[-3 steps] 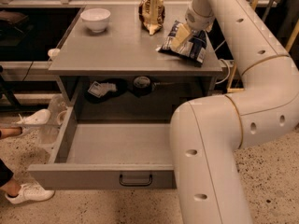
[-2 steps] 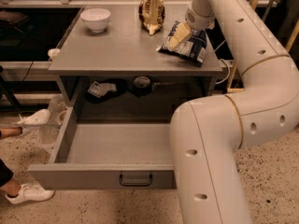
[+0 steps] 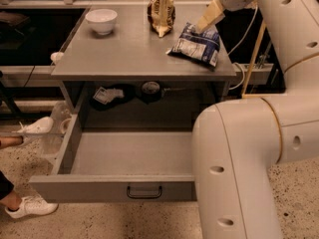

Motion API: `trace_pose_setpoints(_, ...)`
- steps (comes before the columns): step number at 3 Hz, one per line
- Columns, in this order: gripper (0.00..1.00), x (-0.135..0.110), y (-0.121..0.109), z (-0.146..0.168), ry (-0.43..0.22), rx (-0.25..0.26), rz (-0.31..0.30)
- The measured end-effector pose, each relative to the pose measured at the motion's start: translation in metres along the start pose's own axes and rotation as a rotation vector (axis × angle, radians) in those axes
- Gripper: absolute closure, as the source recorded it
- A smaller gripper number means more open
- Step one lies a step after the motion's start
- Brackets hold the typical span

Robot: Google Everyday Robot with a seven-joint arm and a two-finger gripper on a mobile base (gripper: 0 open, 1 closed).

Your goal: Pick blue chip bag from top drawer and place on counter

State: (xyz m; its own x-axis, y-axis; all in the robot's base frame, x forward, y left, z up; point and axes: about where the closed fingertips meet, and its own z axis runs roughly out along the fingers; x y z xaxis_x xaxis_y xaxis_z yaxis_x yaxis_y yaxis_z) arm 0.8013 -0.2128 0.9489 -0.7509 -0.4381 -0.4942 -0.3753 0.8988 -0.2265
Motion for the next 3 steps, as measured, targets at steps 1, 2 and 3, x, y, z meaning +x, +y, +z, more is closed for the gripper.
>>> trace_pose_setpoints(1,0.00,0.011,-0.039,-0.089,-0.023,0.126,0.109)
trace_pose_setpoints(2,0.00,0.041,-0.059,-0.175,0.005,0.218,0.173)
trace_pose_setpoints(3,0.00,0.040,-0.060,-0.174,0.000,0.219,0.172)
